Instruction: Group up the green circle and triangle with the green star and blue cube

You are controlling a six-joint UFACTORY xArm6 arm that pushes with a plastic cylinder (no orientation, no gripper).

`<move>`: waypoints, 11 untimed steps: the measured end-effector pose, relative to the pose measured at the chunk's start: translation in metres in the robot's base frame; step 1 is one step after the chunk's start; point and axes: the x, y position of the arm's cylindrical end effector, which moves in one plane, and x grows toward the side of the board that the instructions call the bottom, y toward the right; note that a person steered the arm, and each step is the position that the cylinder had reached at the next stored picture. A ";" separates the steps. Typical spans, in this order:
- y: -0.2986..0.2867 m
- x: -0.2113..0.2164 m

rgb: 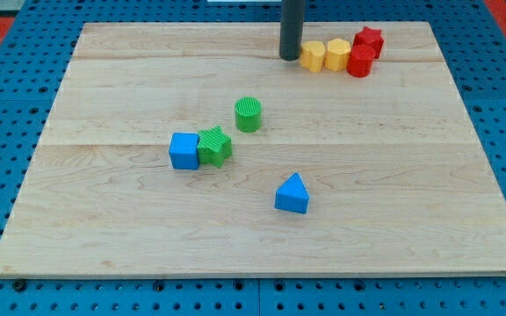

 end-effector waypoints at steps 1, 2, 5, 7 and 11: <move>0.016 -0.006; 0.054 -0.006; -0.042 0.121; -0.077 0.170; -0.057 0.274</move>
